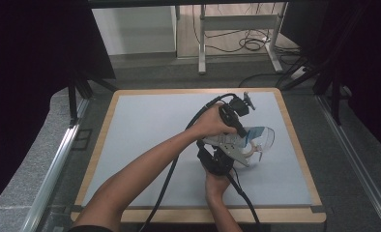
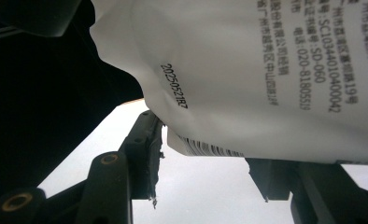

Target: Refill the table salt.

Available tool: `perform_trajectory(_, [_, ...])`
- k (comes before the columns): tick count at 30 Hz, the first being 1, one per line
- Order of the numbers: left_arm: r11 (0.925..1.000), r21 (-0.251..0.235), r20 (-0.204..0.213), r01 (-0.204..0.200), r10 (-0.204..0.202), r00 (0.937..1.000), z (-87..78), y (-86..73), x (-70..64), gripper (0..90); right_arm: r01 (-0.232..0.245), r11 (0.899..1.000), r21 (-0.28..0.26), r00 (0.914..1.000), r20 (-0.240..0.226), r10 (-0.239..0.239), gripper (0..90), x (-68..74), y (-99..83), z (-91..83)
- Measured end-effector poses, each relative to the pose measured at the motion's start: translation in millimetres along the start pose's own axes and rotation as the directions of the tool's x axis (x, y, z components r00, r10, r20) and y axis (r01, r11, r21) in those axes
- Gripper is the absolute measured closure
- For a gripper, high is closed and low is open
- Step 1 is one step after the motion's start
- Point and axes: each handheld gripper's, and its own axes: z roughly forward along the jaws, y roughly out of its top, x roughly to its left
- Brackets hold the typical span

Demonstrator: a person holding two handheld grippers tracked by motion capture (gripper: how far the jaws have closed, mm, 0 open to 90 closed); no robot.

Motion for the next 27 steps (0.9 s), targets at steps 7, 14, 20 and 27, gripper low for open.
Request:
perform_trajectory(7, [1.0, 0.004, -0.003, 0.002, -0.002, 1.0, 0.7, 0.3, 0.1, 90.0, -0.004, 1.0, -0.003, 1.0, 0.001, 0.004, 49.7, -0.5, 0.2, 0.8])
perform_trajectory(14, [1.0, 0.006, -0.003, -0.001, 0.001, 1.0, 1.0, 0.6, -0.3, 90.0, -0.003, 1.0, -0.002, 1.0, -0.001, 0.003, 49.7, -1.0, 0.7, 0.8])
perform_trajectory(20, [1.0, 0.005, -0.003, 0.001, -0.001, 1.0, 1.6, 0.9, -0.3, 90.0, -0.005, 1.0, -0.002, 1.0, 0.0, 0.005, 49.7, -1.5, 1.2, 1.0])
perform_trajectory(27, [1.0, 0.007, -0.004, 0.002, -0.001, 1.0, 2.5, 2.4, -1.4, 90.0, -0.018, 1.0, -0.006, 0.9998, 0.0, 0.018, 49.7, -1.4, 1.7, 1.4])
